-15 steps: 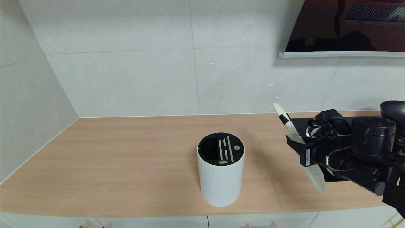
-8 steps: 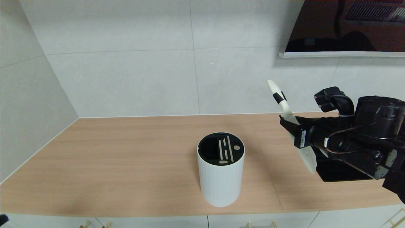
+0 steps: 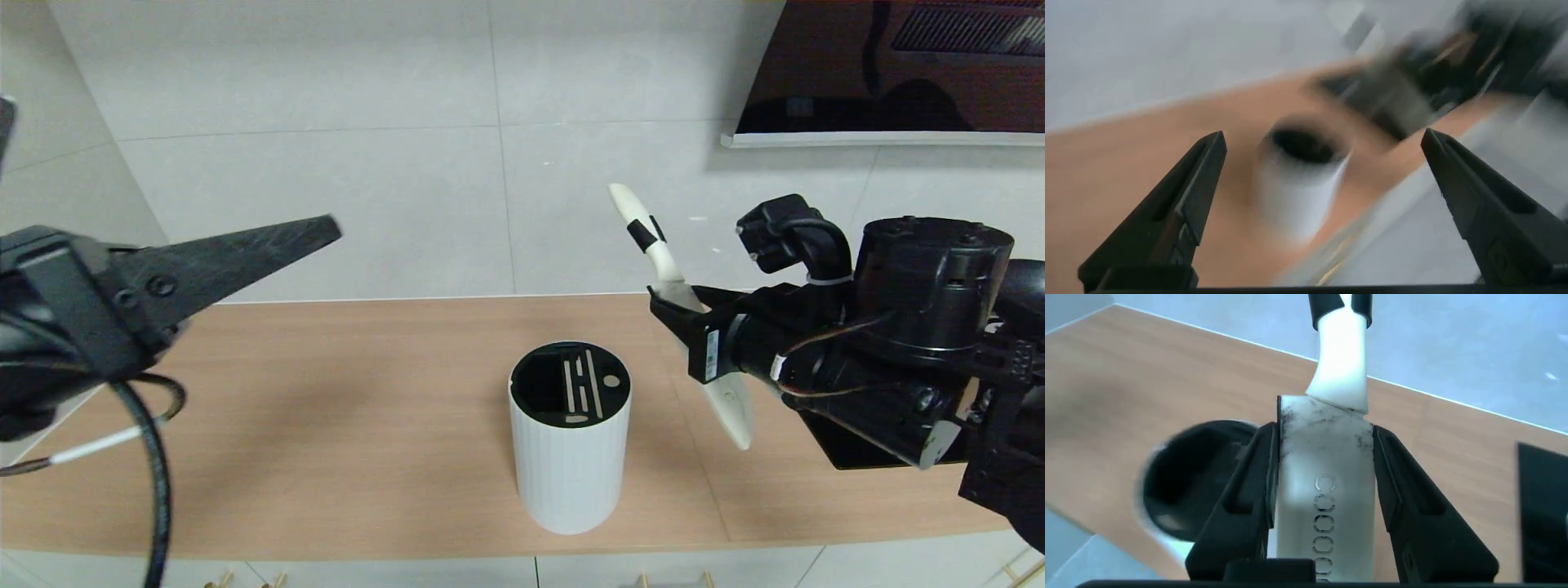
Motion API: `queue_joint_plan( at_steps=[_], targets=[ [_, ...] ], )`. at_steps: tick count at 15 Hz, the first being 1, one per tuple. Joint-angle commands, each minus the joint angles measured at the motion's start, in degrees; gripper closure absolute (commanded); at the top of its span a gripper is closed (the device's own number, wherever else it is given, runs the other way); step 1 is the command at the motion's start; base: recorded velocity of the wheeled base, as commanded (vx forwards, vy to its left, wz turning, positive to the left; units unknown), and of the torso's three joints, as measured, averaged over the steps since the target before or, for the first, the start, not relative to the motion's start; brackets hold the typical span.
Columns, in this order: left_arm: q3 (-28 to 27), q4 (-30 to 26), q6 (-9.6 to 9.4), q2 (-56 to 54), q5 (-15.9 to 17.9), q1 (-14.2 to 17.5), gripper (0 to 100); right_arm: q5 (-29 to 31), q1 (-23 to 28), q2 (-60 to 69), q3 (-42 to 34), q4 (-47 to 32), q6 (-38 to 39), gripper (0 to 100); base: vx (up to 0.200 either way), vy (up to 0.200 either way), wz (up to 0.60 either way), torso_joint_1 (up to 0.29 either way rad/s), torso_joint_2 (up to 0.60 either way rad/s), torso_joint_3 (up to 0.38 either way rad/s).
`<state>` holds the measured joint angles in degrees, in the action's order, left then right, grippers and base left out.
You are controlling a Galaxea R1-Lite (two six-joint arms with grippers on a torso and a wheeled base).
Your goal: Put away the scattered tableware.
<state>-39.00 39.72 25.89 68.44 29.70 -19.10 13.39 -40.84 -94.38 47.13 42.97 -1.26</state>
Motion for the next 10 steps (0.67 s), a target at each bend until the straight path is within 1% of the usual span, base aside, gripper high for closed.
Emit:
queue_joint_plan(
  at_steps=[1,2,3,4,6,7,8,9,10],
  targets=[
    [1.29,11.96,9.88,14.53,-0.08,-7.53,0,0.41,-2.58,-0.54,0.16,0.36,0.20,100,0.000,0.000,0.00,0.000,0.00,0.000],
    [1.64,16.45,13.57,17.08,-1.04,-8.76,0,0.41,-3.37,-0.72,0.16,0.45,0.73,100,0.000,0.000,0.00,0.000,0.00,0.000],
    [1.47,19.52,17.53,19.80,-2.71,-11.04,0,0.50,-4.69,-1.16,0.24,0.45,1.96,100,0.000,0.000,0.00,0.000,0.00,0.000],
    [1.12,20.40,19.37,22.00,-4.47,-12.54,0,0.59,-5.92,-1.33,0.42,0.45,2.57,100,0.000,0.000,0.00,0.000,0.00,0.000],
    [0.06,21.54,19.28,26.48,-8.25,-15.53,0,1.47,-7.94,-1.60,0.33,0.53,2.66,100,0.000,0.000,0.00,0.000,0.00,0.000],
    [-0.73,22.86,19.28,28.24,-10.45,-16.67,0,2.00,-8.47,-1.68,0.33,0.53,2.75,100,0.000,0.000,0.00,0.000,0.00,0.000],
    [-1.08,24.62,18.84,29.82,-12.47,-17.46,0,2.08,-8.82,-1.77,0.33,0.62,2.75,100,0.000,0.000,0.00,0.000,0.00,0.000],
    [-1.08,26.03,17.26,30.97,-13.61,-18.08,0,2.08,-9.35,-1.86,0.33,1.06,2.75,100,0.000,0.000,0.00,0.000,0.00,0.000],
    [-0.90,26.90,15.15,32.20,-14.67,-18.60,0,2.08,-9.79,-2.21,0.16,1.59,2.75,100,0.000,0.000,0.00,0.000,0.00,0.000]
  ],
)
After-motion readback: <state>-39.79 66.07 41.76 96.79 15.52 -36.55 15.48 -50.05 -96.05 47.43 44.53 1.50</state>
